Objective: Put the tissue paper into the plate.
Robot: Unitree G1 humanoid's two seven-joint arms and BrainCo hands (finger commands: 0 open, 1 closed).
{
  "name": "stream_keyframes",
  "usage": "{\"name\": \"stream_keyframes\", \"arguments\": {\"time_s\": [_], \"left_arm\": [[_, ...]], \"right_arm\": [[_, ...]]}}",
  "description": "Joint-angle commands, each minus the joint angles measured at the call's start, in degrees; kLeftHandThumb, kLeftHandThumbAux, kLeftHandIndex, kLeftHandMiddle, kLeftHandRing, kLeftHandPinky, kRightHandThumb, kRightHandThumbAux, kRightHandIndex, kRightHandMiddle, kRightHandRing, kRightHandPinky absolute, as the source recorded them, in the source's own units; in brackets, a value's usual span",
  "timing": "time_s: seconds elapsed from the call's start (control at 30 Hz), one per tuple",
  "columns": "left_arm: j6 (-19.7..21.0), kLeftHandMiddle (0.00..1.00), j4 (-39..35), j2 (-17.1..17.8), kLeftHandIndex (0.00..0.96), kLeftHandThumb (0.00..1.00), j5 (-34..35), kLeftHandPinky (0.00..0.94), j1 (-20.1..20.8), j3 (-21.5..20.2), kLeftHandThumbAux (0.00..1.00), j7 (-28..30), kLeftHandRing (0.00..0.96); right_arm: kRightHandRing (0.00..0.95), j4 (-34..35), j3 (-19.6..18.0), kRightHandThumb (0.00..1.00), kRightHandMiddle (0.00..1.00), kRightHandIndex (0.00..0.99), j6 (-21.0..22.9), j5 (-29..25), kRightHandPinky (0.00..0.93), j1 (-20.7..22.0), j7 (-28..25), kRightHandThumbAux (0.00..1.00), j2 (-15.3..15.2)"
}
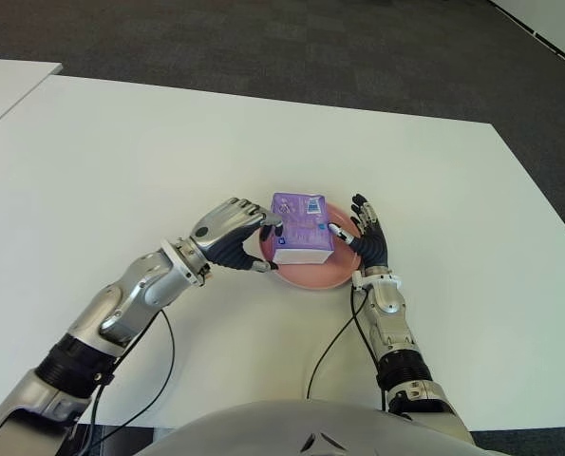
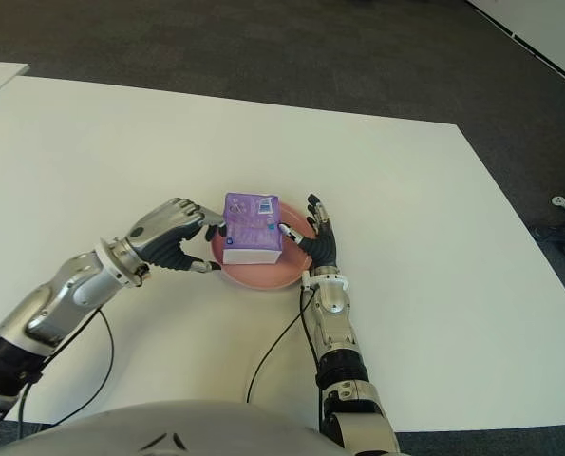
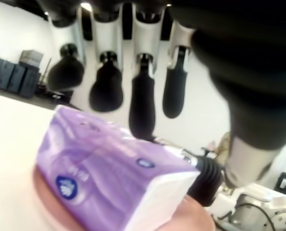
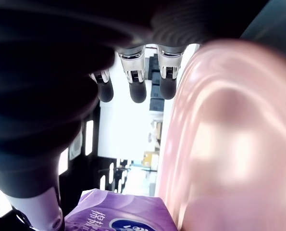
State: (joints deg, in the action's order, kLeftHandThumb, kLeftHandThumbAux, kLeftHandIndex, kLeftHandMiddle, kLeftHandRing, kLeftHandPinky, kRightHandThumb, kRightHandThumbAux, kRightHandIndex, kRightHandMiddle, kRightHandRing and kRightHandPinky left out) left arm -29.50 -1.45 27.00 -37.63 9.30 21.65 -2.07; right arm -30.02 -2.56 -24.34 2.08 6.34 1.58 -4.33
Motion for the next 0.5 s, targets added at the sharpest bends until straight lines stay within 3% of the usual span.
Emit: {"name": "stream_keyframes", "arguments": {"time_s": [0.03, 0.27, 0.4, 0.5], "left_arm": [[-7.65, 0.53, 9.29, -2.02, 0.426, 0.85, -0.37, 0.81, 6.08, -2.14, 0.661, -8.83, 0.803], [-17.31, 0.536, 25.14, -4.75, 0.414, 0.849, 4.96, 0.796, 13.31, -6.23, 0.664, -16.76, 0.802], [-19.84, 0.538, 30.07, -7.0, 0.415, 0.847, 9.05, 0.765, 14.82, -8.63, 0.665, -18.33, 0.786], [-19.25, 0.54, 31.48, -8.73, 0.416, 0.846, 13.01, 0.764, 14.56, -10.09, 0.665, -16.98, 0.779]], "right_arm": [[0.0, -2.79, 0.35, 0.0, 0.03, 0.012, 3.01, 0.27, 0.019, -3.45, 0.03, 0.754, 0.71], [0.0, -2.75, 0.43, 0.0, 0.027, 0.009, 3.09, 0.14, 0.021, -3.45, -0.19, 0.76, 0.78], [0.001, -2.39, 0.53, 0.0, 0.031, 0.008, 3.04, 0.03, 0.019, -3.63, -0.56, 0.748, 0.78], [0.002, -2.19, 0.54, 0.0, 0.033, 0.008, 2.94, 0.0, 0.019, -3.77, -0.72, 0.738, 0.81]]}}
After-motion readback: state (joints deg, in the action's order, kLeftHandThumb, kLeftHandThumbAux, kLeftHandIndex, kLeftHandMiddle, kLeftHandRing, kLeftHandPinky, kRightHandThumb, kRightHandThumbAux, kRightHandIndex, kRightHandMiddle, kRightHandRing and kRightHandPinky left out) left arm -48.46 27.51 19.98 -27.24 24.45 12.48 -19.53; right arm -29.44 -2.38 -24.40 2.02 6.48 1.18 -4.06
